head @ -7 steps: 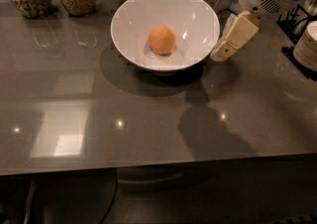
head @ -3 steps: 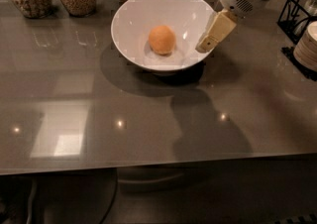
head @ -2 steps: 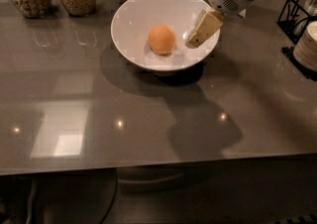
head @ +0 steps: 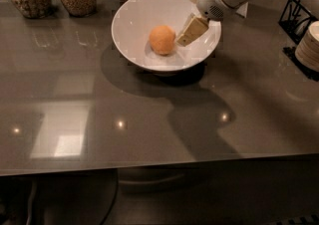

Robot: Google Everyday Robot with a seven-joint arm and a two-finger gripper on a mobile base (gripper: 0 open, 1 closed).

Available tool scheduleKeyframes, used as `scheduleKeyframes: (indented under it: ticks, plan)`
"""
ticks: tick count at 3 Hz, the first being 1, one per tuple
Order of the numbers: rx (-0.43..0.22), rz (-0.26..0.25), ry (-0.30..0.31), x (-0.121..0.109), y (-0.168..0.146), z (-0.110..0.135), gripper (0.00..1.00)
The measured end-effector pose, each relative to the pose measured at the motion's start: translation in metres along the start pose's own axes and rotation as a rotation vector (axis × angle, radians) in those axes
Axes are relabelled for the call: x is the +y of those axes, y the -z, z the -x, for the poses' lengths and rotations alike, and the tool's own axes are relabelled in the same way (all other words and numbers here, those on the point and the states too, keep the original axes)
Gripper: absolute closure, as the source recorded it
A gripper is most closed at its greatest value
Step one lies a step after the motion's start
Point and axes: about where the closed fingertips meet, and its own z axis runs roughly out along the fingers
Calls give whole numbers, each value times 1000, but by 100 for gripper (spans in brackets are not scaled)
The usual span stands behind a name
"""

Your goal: Pick orange from white bowl

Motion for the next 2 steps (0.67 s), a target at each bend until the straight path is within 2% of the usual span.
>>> scheduleKeyframes:
  ticks: [2]
  plan:
    - [-21, 33, -16, 1, -39, 1, 21]
